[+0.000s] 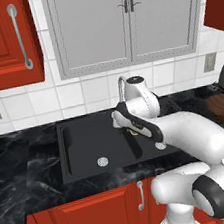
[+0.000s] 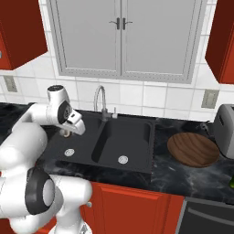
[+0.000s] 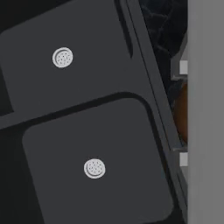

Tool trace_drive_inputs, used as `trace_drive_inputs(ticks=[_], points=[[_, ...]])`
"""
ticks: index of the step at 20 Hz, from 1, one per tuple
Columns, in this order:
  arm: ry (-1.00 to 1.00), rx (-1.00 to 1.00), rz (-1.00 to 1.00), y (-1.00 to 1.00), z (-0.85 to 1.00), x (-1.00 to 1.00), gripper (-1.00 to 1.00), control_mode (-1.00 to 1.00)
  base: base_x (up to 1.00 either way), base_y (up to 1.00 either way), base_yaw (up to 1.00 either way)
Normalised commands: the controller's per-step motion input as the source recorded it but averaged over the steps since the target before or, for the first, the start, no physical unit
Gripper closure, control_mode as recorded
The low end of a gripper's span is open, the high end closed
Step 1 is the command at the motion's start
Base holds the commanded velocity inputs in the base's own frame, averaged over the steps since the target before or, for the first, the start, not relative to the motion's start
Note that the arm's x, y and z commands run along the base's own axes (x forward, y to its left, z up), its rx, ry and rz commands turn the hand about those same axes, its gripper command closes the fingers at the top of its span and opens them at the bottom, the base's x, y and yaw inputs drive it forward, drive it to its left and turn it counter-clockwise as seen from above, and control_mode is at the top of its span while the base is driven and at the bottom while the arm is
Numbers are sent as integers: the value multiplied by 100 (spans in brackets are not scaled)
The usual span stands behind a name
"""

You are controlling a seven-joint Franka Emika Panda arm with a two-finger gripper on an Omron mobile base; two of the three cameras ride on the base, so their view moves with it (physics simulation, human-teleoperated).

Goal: Pick the mushroom from the sink and place it in the bowl. Then pick the bowl and place it in the microwave. Then close the microwave door and press the start button.

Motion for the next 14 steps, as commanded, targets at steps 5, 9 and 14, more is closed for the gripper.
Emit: trace_drive_inputs(ticks=[5, 9, 14], points=[[0, -11, 0, -98, -6, -65, 100, -100, 0, 0, 0], [0, -10, 0, -100, -7, -32, 100, -100, 0, 0, 0], [0, -10, 0, -100, 0, -2, 100, -100, 0, 0, 0]])
